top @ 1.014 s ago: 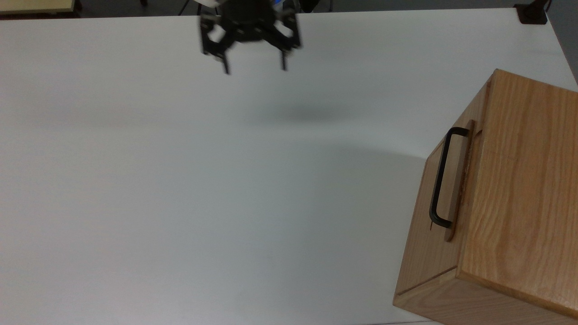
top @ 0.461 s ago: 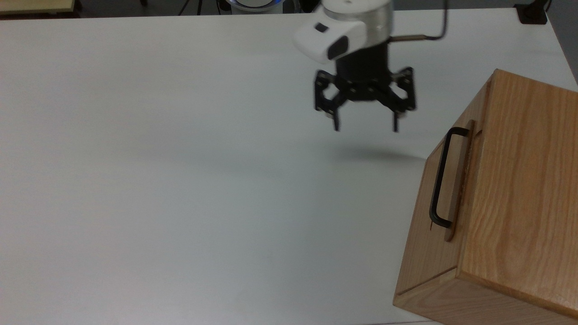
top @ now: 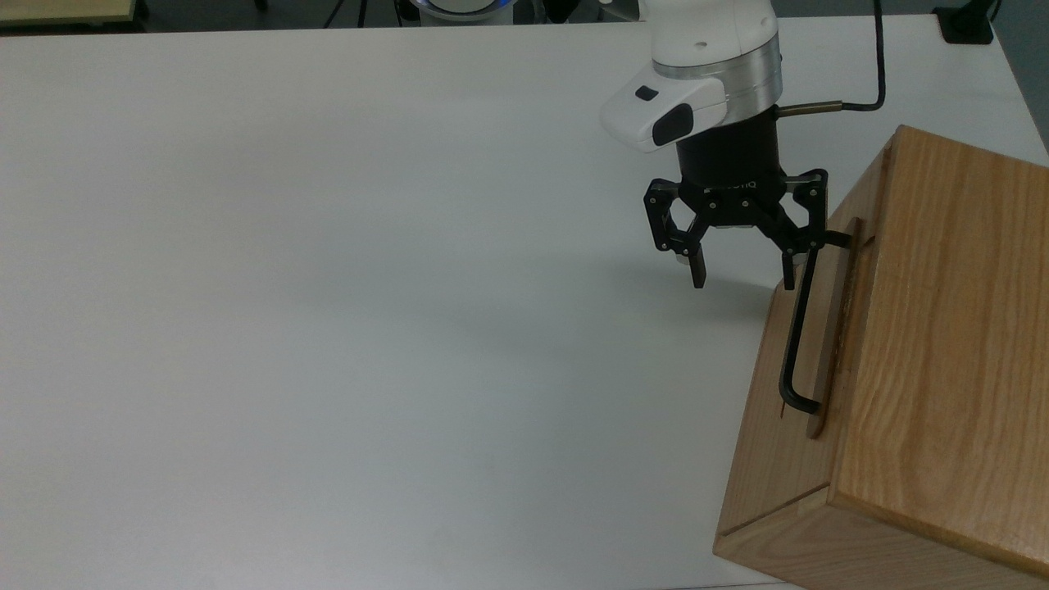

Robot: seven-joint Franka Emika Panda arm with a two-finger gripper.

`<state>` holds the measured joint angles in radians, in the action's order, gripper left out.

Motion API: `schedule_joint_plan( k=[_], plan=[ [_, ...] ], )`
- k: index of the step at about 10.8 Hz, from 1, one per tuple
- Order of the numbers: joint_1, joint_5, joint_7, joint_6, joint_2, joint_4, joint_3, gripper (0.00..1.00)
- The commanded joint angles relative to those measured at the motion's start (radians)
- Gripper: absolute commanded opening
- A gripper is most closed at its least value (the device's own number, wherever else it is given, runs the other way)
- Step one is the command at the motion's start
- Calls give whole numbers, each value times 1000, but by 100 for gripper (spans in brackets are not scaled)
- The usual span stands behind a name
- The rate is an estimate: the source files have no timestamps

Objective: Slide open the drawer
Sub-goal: 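Move the open gripper toward the black bar handle of the wooden drawer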

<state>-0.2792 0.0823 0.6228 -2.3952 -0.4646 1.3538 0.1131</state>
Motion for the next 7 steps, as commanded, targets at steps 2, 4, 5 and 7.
schedule_joint_plan(
  k=[2,4,5,7],
  plan=[
    [20,17,35,-15,-17,-30,14,63],
    [21,17,43,-45,-25,-30,28,64],
    [28,17,72,-56,-25,-38,31,64],
    [34,14,75,-56,-37,-64,48,63]
  ],
)
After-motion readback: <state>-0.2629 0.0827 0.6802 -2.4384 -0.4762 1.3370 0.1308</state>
